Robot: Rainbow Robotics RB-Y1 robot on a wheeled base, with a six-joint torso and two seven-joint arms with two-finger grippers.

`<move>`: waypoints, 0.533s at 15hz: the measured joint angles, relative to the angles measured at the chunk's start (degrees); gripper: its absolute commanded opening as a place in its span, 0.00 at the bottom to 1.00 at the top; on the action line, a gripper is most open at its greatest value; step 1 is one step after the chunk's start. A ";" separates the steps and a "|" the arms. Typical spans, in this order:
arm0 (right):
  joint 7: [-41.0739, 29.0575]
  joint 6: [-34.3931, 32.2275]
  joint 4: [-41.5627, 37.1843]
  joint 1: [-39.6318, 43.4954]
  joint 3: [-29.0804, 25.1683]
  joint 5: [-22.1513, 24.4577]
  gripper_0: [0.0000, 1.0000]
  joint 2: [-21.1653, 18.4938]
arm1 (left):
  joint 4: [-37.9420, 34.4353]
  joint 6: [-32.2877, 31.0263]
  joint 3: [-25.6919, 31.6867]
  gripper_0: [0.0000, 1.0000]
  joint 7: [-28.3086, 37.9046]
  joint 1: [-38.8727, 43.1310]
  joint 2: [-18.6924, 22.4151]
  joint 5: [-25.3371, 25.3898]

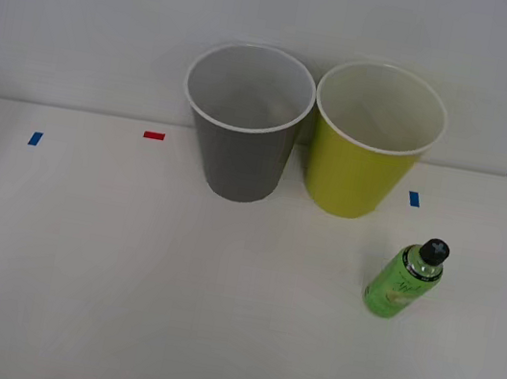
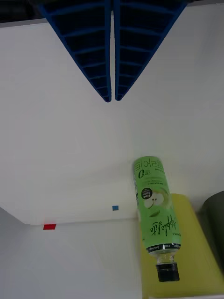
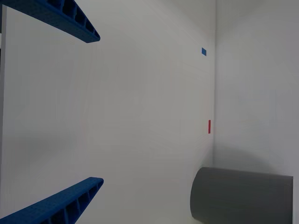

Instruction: Put cans in the gray bin and PET bottles in the light green bin.

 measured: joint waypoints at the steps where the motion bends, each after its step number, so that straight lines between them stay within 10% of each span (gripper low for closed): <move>1: 0.00 0.00 0.00 0.00 0.00 0.00 0.00 0.00 | 0.00 0.00 0.00 1.00 0.00 0.00 0.00 0.00; 5: 0.00 0.00 0.00 0.00 0.00 0.00 0.03 0.00 | 0.00 0.00 0.00 1.00 0.00 0.00 0.00 0.00; 8: 0.00 0.00 0.00 0.00 0.00 0.00 0.48 0.00 | 0.00 0.00 0.00 1.00 0.00 0.00 0.00 0.00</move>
